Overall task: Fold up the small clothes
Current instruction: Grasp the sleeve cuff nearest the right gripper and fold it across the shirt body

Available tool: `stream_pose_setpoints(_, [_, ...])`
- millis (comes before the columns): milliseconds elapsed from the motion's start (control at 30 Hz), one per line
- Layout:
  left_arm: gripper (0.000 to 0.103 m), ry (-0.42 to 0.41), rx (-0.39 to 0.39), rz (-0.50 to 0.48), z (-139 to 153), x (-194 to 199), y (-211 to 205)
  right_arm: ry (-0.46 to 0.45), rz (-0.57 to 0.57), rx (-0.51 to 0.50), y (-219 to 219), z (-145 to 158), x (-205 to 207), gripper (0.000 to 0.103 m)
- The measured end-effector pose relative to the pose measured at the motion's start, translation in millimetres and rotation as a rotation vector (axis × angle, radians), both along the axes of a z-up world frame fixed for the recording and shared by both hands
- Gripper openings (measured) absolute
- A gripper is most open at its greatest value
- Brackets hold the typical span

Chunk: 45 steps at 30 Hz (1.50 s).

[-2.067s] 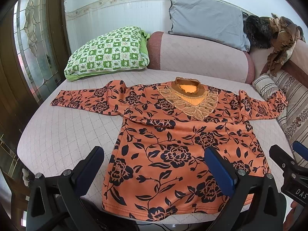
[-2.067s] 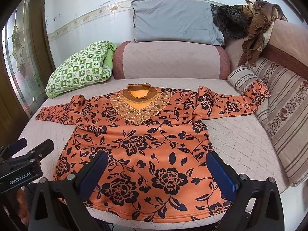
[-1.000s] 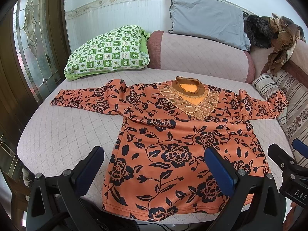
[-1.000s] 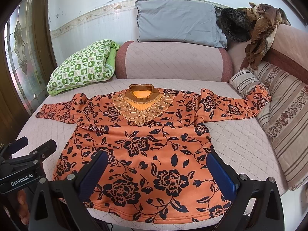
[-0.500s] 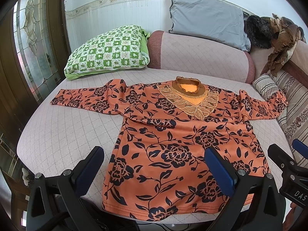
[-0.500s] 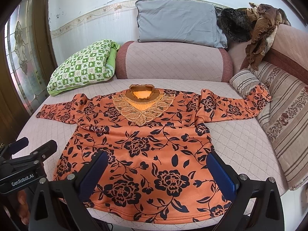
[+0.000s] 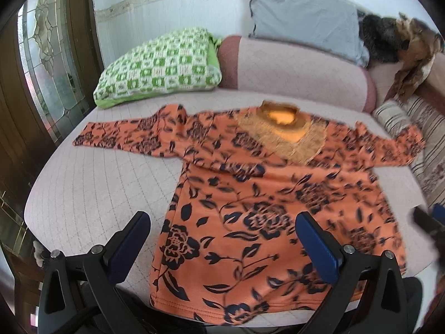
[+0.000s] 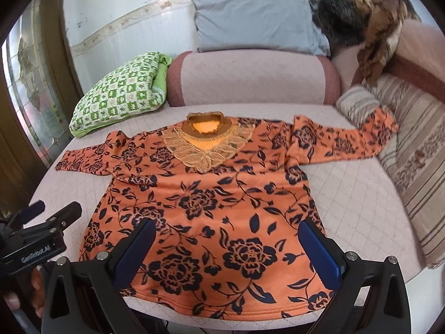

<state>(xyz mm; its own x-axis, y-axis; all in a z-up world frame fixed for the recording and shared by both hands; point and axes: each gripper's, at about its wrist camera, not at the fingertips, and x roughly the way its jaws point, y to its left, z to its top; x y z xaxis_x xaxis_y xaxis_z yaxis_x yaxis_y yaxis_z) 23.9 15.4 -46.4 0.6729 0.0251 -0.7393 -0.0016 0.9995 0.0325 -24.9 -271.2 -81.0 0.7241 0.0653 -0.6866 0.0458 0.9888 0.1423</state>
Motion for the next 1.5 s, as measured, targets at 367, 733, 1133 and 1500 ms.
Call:
stream_pose_setpoints(367, [0.103, 0.111, 0.031, -0.019, -63, 61, 0, -0.013, -0.394, 0.321, -237, -37, 79, 0.102])
stream_pose_setpoints(733, [0.103, 0.067, -0.01, -0.013, -98, 125, -2, 0.051, -0.743, 0.128, -427, -62, 240, 0.074])
stream_pose_setpoints(1133, [0.103, 0.149, -0.041, -0.022, -129, 137, 2, 0.052, -0.706, -0.015, -422, -50, 280, 0.005])
stream_pose_setpoints(1500, [0.103, 0.108, -0.203, -0.022, -99, 121, 43, -0.214, -0.091, 0.084, -156, 80, 281, 0.005])
